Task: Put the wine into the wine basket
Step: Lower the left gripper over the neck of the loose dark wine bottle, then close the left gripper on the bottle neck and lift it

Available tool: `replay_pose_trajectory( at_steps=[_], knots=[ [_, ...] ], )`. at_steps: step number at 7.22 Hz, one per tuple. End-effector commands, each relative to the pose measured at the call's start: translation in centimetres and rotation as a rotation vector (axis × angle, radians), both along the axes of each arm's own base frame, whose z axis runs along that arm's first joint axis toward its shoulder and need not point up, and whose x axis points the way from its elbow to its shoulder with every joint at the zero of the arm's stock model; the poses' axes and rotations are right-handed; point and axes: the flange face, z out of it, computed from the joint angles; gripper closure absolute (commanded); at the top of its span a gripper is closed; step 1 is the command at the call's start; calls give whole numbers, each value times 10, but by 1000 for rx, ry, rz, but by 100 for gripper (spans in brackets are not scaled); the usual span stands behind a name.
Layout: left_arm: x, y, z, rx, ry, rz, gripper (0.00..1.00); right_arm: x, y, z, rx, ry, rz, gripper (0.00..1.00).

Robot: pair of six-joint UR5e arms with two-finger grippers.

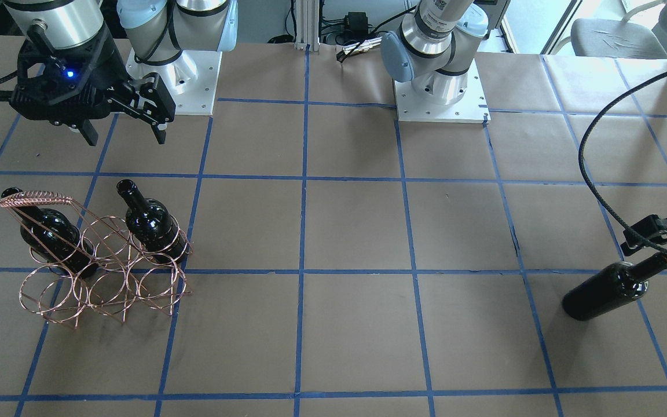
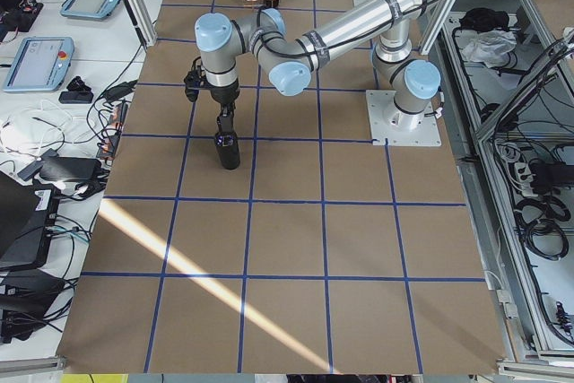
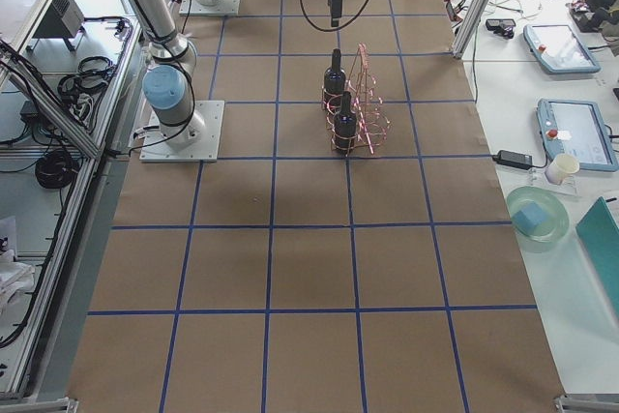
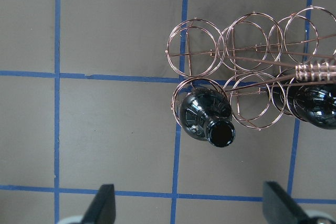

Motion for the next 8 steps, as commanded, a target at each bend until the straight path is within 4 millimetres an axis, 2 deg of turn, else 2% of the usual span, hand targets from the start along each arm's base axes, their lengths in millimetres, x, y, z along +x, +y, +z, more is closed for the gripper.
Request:
replay_pose_trajectory(
  at_steps=[1,2,3,5,6,7,8],
  knots=[
    [7,-9,-16,-12,-1,-14,0,0,0,0,0,0,0,0],
    [7,-9,-15,-15,-2,-14,1,0,0,0,0,0,0,0],
    [5,-10,-12,-25,4,-16,11,0,0,0,0,0,0,0],
    [3,-11,-12,-35,21,-20,13,0,0,0,2,0,0,0],
    [3,-11,-12,-37,20,-21,28,0,0,0,2,2,0,0],
    [3,-11,-12,-40,20,-25,62,0,0,0,2,0,0,0],
    [3,-10,-9,-45,19,-25,85,0,0,0,2,2,1,0]
  ],
)
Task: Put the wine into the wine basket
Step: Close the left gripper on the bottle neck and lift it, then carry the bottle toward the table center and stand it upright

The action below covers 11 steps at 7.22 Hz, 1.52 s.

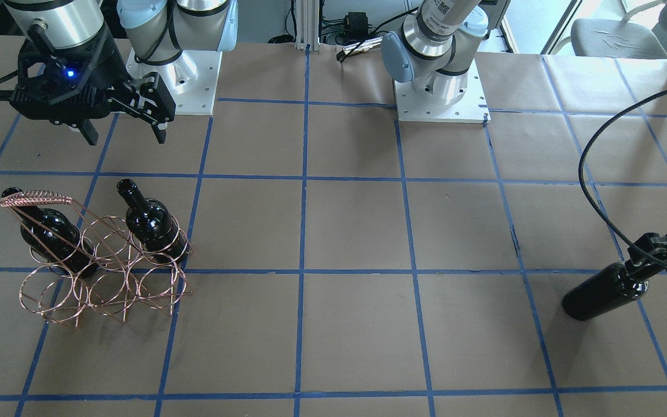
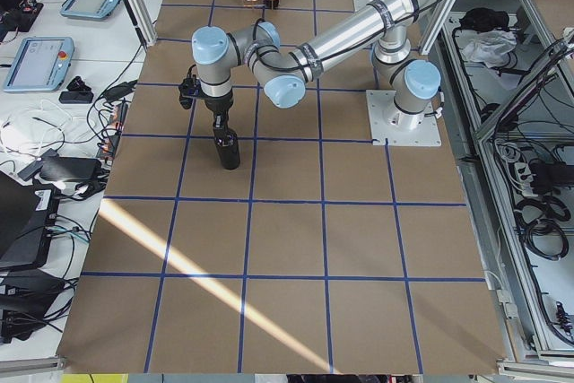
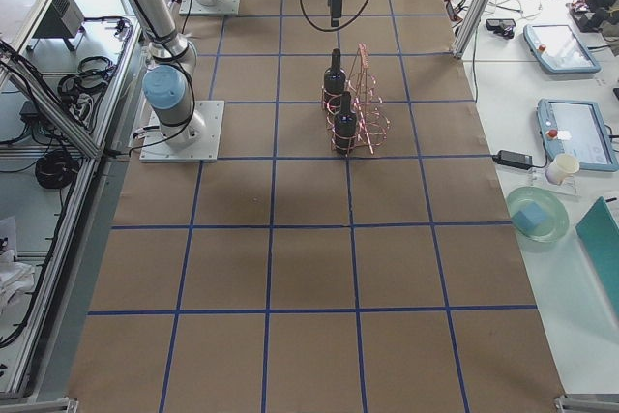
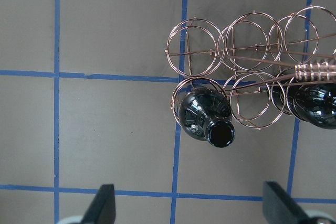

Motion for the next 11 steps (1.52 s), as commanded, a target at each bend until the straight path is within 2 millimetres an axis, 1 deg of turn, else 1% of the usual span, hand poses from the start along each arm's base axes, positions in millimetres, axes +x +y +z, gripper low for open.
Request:
replay_pose_trajectory(
  at_steps=[1,4,5,7,8,9,10,11],
  knots=[
    [-2,2,8,-11,-4,-3,100,0,0,-1,2,1,1,0],
    [-6,7,18,-14,-9,-4,100,1,0,-1,0,-1,1,0],
    [-15,16,22,6,2,-4,100,0,0,-1,2,1,1,0],
    [-33,41,38,71,39,-4,100,0,0,0,0,1,1,0],
    [-49,65,32,102,82,15,100,0,1,0,0,1,0,0],
    [-76,88,23,115,116,44,100,0,0,-1,2,1,1,0],
    [-119,103,29,116,104,61,100,0,0,-1,2,1,0,0],
    [-172,112,41,103,82,106,100,0,0,-1,2,1,0,0]
  ],
)
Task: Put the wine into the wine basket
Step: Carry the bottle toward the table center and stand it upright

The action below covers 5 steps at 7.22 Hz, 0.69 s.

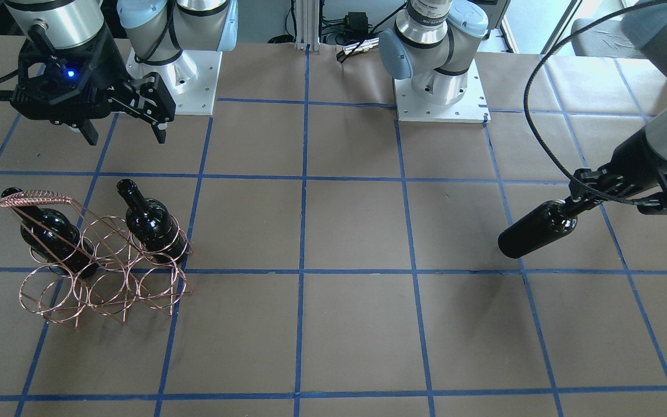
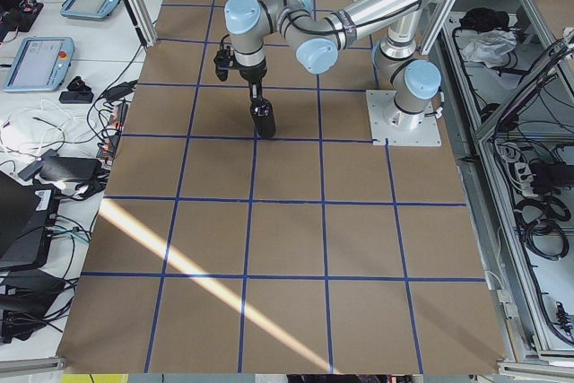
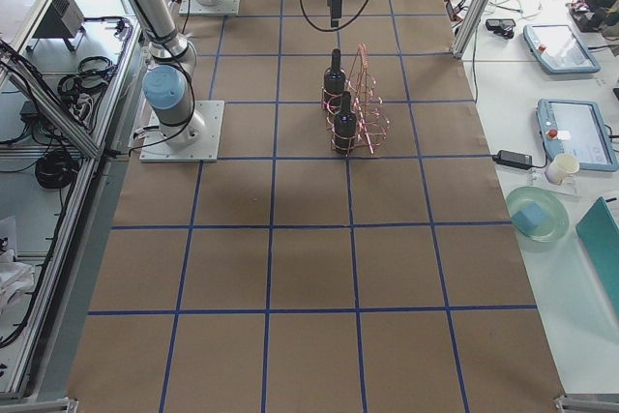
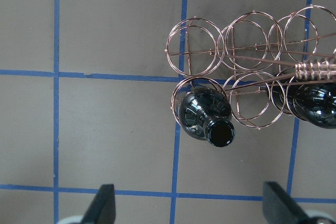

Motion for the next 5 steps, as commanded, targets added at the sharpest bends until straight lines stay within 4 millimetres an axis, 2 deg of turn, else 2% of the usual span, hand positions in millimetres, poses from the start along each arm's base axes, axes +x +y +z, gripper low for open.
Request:
replay_pose_trajectory(
  at_steps=[1,2,4,5],
  knots=[
    [-111,17,13,-10,-21,110,100,0,0,1,-1,0,0,0],
    [-168,24,13,1,-31,155,100,0,-1,-1,2,-2,0,0],
    [-279,58,20,-12,-36,175,100,0,0,0,-1,-2,0,0],
    [-323,76,15,-5,-51,144,100,0,-1,-1,2,0,0,0]
  ],
)
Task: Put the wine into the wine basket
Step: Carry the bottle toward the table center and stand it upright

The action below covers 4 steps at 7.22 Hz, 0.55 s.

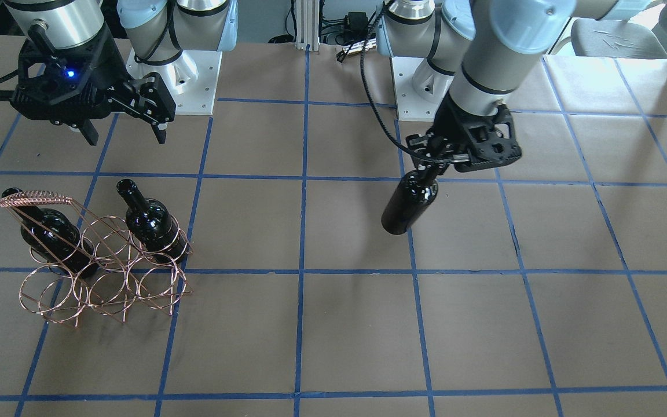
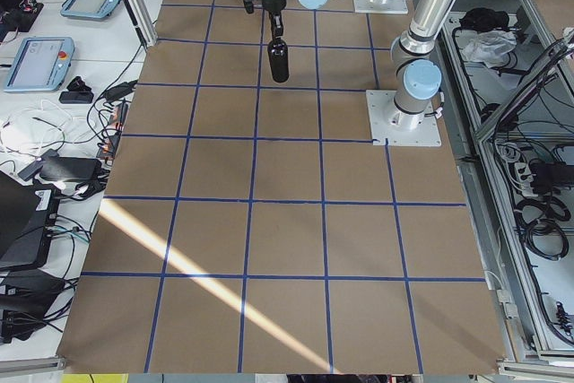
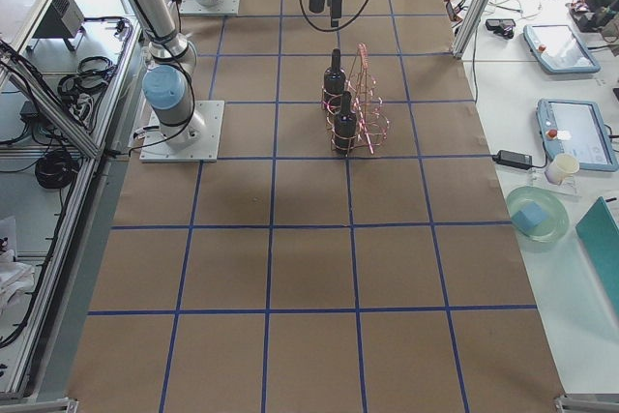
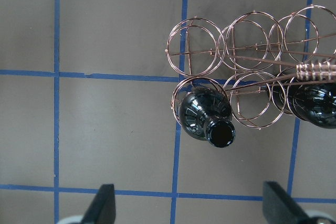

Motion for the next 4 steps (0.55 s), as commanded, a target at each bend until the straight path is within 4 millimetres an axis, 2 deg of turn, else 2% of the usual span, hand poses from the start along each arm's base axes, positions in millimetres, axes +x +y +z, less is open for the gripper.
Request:
replay_pose_trajectory(
  at_steps=[1,2,4],
  knots=[
    [-94,41,-5,-9,-16,-61,100,0,-1,-1,2,-1,0,0],
    [-110,55,-7,5,-22,-101,100,0,0,0,0,-1,0,0],
    [-111,71,-30,20,-25,-114,100,0,-1,-1,2,-1,1,0]
  ],
)
